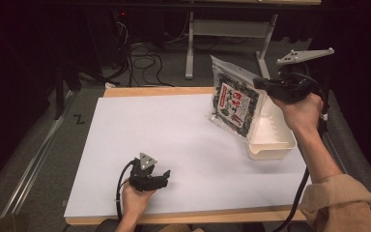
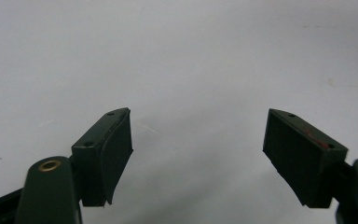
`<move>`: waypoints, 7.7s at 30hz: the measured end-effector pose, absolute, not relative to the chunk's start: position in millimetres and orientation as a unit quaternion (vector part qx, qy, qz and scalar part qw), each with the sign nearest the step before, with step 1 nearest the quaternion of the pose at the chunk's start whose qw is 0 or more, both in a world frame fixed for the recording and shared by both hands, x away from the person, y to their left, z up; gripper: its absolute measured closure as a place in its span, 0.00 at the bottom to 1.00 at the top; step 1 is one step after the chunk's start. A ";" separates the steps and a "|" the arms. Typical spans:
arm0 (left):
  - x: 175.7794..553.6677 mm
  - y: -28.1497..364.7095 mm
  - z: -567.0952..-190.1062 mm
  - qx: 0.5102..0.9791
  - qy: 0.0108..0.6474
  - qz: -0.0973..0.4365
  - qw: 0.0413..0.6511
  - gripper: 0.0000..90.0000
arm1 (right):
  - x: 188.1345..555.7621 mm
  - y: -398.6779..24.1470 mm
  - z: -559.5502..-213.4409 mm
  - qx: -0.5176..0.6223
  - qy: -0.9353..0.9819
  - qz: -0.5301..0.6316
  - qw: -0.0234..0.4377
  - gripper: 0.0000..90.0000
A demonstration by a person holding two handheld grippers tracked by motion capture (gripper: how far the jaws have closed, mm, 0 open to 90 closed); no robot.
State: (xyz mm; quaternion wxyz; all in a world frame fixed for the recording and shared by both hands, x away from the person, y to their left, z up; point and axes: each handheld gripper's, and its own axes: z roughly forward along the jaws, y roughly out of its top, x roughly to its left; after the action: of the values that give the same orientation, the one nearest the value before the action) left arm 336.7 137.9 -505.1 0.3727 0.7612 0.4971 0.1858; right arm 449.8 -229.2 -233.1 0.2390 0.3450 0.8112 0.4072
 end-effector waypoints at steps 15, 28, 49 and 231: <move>336.3 139.1 -504.8 0.759 0.501 0.187 0.373 0.28 | 455.9 -277.5 -231.0 0.393 0.772 0.415 0.277 1.00; 336.4 137.7 -504.6 0.762 0.497 0.188 0.370 0.28 | 458.8 -305.7 -232.0 0.414 0.755 0.401 0.311 1.00; 334.7 137.7 -504.6 0.763 0.497 0.187 0.370 0.28 | 473.9 -318.6 -259.2 0.451 0.727 0.401 0.328 1.00; 341.0 113.2 -503.0 0.785 0.451 0.165 0.391 0.29 | 348.3 -320.1 -360.1 0.387 0.738 0.505 0.226 0.44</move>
State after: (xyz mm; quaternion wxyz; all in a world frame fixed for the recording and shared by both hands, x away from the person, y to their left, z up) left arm 341.0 113.2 -503.0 0.3908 0.7851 0.4511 0.1653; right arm 348.3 -320.1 -360.1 0.2264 0.3867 0.7376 0.5051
